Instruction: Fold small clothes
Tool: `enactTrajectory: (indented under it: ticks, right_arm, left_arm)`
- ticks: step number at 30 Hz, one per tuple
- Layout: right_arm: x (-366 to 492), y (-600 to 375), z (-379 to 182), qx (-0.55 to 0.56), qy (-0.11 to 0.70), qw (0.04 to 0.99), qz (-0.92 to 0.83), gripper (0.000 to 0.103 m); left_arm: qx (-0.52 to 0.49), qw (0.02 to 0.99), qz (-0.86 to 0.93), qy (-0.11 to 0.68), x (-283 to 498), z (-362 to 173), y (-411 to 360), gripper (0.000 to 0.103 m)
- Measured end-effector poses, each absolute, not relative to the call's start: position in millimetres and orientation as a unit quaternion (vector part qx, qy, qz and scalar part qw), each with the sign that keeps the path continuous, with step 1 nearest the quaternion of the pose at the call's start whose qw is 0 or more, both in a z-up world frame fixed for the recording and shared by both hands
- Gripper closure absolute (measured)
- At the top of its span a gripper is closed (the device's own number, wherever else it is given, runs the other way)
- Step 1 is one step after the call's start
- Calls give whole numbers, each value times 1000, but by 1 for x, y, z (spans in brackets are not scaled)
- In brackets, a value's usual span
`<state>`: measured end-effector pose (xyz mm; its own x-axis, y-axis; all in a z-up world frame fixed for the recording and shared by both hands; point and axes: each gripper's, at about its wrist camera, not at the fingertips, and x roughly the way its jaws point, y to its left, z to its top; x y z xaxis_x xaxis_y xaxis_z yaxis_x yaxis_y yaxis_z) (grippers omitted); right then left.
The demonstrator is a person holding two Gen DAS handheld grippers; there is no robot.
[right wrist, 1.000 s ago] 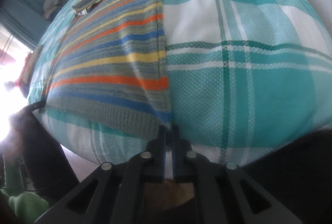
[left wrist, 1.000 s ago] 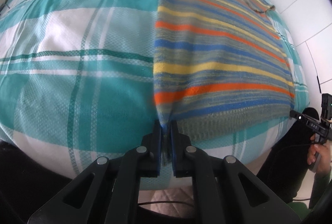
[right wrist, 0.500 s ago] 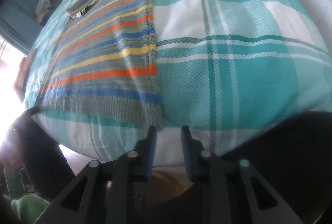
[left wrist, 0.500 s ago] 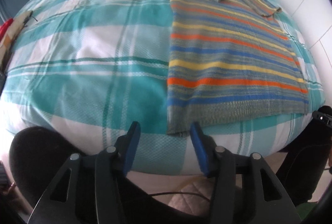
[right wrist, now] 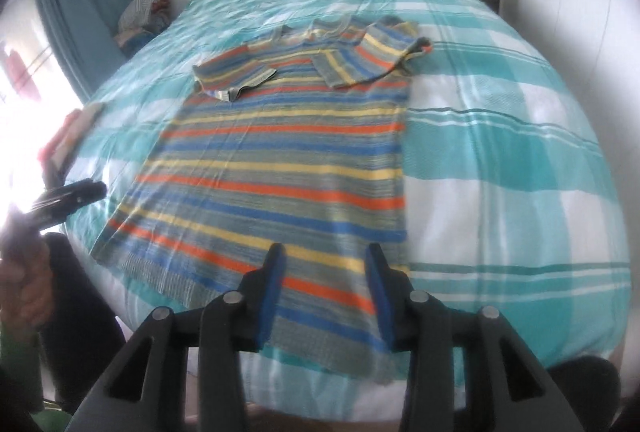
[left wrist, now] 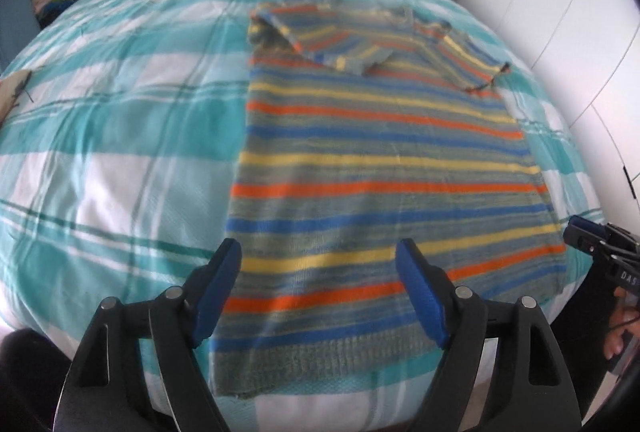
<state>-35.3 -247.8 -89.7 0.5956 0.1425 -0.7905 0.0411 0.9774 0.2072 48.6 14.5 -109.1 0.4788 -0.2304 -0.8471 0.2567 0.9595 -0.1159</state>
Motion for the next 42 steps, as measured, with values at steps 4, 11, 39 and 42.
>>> enactTrajectory:
  ticks: [4, 11, 39, 42]
  right_arm:
    - [-36, -242, -125, 97, 494, 864, 21, 62]
    - [-76, -262, -150, 115, 556, 823, 5, 62]
    - [243, -234, -114, -137, 448, 882, 52, 40]
    - [254, -266, -120, -60, 455, 888, 34, 99]
  left_arm:
    - [37, 837, -120, 532, 34, -147, 26, 22]
    - [101, 824, -123, 544, -8, -143, 43, 12]
    - [-25, 915, -81, 394, 61, -116, 35, 6]
    - [-14, 910, -82, 406, 63, -123, 30, 6]
